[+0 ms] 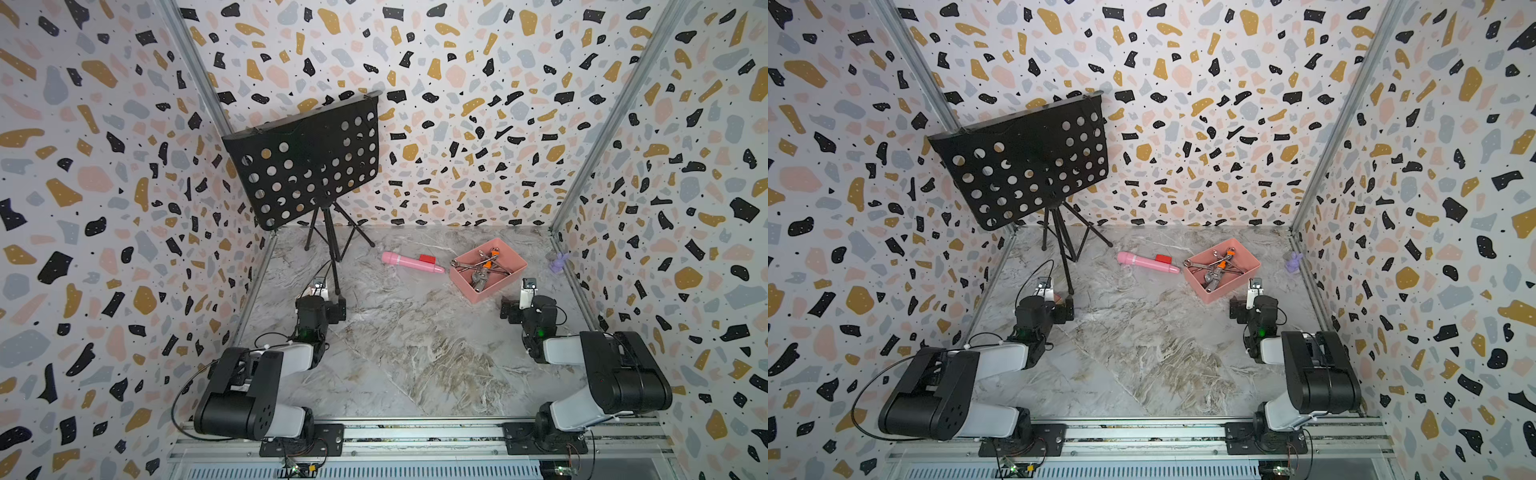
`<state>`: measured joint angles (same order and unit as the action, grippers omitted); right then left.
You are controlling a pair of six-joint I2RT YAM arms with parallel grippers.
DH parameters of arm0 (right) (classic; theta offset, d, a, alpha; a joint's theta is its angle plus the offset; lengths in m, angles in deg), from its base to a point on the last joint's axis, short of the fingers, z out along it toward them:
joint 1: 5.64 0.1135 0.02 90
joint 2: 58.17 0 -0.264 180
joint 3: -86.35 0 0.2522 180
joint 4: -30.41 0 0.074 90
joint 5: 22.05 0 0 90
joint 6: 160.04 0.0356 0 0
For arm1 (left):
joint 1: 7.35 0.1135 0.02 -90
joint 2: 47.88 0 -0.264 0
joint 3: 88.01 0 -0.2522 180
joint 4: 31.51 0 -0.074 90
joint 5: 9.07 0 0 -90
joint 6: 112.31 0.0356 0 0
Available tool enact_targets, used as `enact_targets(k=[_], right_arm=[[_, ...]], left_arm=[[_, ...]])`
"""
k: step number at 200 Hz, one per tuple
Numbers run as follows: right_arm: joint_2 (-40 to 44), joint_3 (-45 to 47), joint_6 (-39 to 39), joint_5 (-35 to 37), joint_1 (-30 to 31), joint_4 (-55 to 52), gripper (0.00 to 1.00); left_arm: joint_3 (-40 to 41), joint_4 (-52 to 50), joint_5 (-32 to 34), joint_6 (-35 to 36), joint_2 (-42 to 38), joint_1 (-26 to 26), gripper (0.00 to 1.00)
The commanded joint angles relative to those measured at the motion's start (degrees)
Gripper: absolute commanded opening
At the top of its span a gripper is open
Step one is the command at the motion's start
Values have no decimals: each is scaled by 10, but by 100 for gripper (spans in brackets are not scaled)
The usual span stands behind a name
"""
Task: Take out the wrench from the storage box
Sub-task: Move the storage box to the center of the board.
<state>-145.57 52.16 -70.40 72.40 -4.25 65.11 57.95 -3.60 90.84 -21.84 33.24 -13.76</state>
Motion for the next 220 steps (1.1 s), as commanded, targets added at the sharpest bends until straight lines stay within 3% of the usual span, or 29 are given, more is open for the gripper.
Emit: enact_targets(k=[1, 129, 174, 220], right_arm=[[8, -4, -4, -1, -2, 9, 100], [16, -1, -1, 3, -2, 8, 100], [138, -47, -1, -7, -2, -165, 100], [248, -125, 167, -71, 1, -383, 97]], left_arm=[[7, 25, -5, 5, -5, 4, 100], [6, 22, -7, 3, -24, 7, 100], [-33, -139, -61, 9, -170, 5, 100], [-134, -289, -172, -91, -215, 0, 100]])
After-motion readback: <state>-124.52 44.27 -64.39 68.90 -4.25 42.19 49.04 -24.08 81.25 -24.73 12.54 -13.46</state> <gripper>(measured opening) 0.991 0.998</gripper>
